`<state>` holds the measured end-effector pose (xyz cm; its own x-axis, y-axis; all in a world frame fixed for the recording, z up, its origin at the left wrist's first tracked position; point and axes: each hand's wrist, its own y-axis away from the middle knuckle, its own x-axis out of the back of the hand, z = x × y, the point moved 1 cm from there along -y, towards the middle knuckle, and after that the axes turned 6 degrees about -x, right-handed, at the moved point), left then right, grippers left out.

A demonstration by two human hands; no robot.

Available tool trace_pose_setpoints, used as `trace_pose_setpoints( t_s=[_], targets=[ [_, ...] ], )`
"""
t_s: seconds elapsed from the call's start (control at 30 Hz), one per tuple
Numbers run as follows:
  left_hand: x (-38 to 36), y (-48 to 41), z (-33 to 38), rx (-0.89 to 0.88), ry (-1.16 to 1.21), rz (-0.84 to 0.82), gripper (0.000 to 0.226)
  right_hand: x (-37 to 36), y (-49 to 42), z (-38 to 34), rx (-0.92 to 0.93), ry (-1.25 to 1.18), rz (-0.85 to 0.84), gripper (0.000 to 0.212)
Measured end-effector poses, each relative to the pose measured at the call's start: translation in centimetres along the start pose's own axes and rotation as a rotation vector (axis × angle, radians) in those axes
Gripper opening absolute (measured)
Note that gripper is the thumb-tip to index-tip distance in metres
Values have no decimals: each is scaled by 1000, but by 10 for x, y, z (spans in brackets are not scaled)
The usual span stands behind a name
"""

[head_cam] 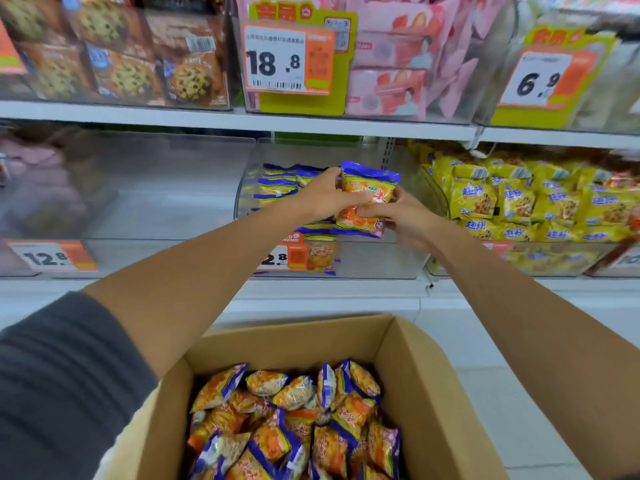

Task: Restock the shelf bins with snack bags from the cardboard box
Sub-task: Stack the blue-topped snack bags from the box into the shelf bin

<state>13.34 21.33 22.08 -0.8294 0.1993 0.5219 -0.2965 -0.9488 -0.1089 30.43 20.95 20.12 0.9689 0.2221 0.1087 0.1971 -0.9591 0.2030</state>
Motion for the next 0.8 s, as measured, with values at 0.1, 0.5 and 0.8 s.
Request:
trace_pose_setpoints(
  t_s=[0.1,0.5,0.8],
  targets=[
    [-3,-31,-13,21,-59,-41,99,15,-34,11,-64,-8,37,64],
    [2,-83,-65,3,-236,-119,70,24,-100,49,-151,238,-94,96],
    [0,-81,-67,-43,-651,-219,55,28,-92,46,-256,173,-98,69]
  ],
)
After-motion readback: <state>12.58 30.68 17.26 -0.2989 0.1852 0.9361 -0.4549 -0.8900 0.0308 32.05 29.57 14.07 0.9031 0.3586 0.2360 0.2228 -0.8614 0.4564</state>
